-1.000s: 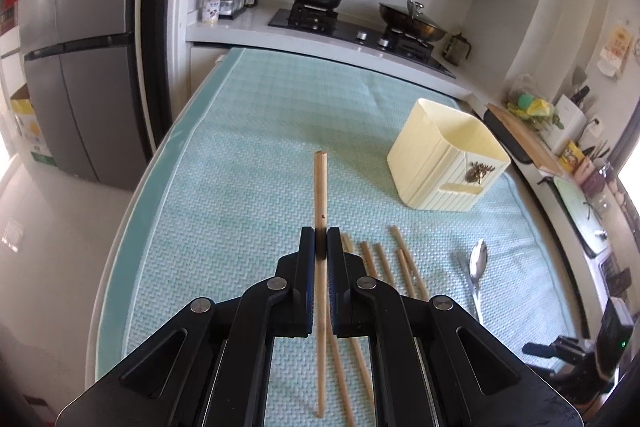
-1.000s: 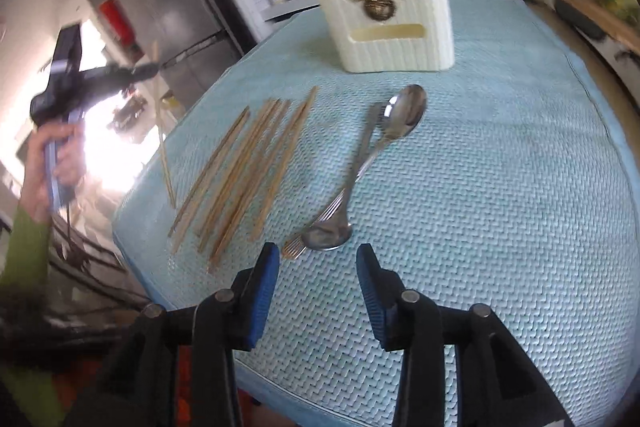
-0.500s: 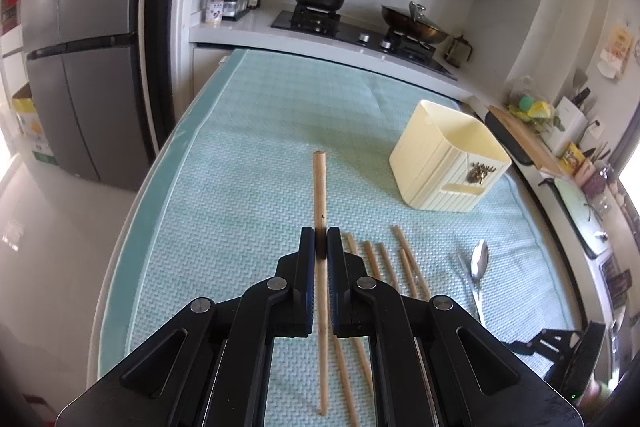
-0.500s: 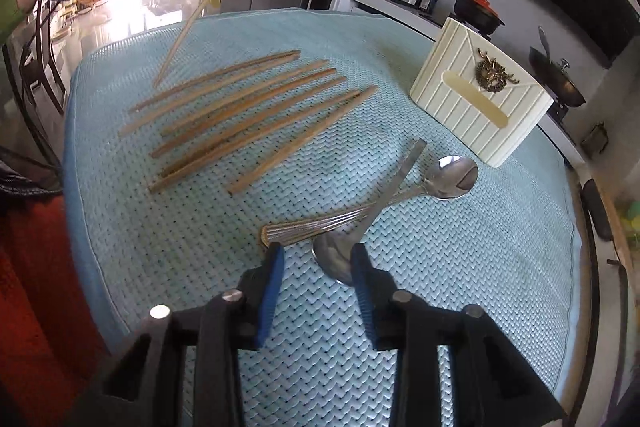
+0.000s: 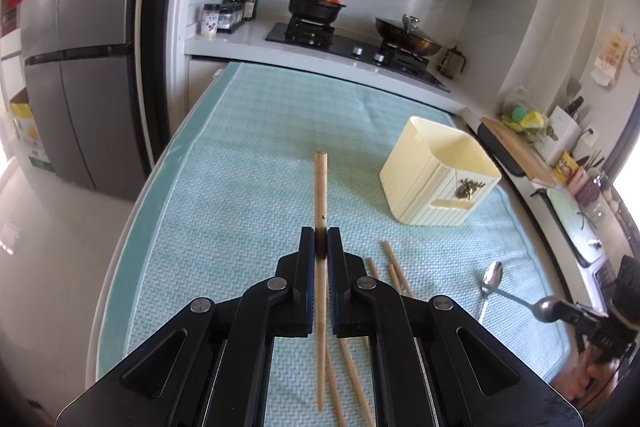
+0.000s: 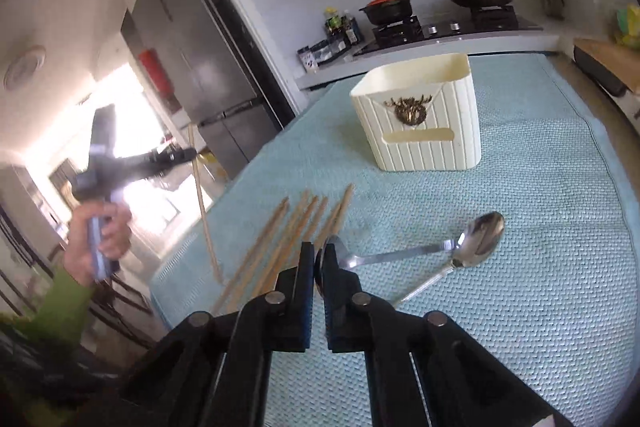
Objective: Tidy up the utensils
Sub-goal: 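Carry the chopstick in the left tool and spoon in the right tool to the cream holder, then open the left tool to drop the chopstick into the holder while the right tool drops the spoon in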
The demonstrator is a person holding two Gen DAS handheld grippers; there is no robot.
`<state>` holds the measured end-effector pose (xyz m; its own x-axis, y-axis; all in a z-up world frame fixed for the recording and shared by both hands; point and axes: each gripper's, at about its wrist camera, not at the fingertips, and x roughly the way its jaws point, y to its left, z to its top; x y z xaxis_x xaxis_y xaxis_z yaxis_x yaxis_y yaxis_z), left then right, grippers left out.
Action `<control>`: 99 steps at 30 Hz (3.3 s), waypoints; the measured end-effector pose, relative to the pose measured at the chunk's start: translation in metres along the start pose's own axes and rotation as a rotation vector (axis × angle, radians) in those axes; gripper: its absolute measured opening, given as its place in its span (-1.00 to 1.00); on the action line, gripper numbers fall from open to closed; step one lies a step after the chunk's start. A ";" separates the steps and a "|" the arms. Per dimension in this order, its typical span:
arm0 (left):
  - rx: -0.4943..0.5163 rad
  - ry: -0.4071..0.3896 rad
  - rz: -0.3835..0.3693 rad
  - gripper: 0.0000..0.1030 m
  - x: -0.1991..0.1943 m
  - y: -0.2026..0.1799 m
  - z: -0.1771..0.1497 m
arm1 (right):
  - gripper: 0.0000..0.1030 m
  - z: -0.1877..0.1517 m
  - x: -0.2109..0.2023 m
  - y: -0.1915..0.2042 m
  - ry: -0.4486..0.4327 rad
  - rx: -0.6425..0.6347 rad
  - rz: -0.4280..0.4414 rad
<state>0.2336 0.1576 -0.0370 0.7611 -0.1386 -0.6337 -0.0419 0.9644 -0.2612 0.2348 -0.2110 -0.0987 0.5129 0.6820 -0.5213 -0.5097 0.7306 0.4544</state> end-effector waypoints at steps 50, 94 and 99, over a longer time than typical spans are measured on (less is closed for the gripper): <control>0.132 -0.231 -0.199 -0.93 -0.003 -0.149 0.172 | -0.92 0.199 -0.046 -0.048 -0.309 0.324 0.272; 0.113 -0.129 0.016 0.29 0.178 -0.148 0.160 | 0.19 0.244 0.100 -0.179 -0.116 0.555 -0.073; 0.171 -0.157 0.020 0.51 0.125 -0.138 0.147 | 0.19 0.240 0.059 -0.129 -0.161 0.309 -0.206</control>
<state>0.4297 0.0399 0.0268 0.8529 -0.0951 -0.5133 0.0421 0.9926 -0.1140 0.4972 -0.2574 -0.0147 0.6967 0.4986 -0.5157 -0.1659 0.8114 0.5604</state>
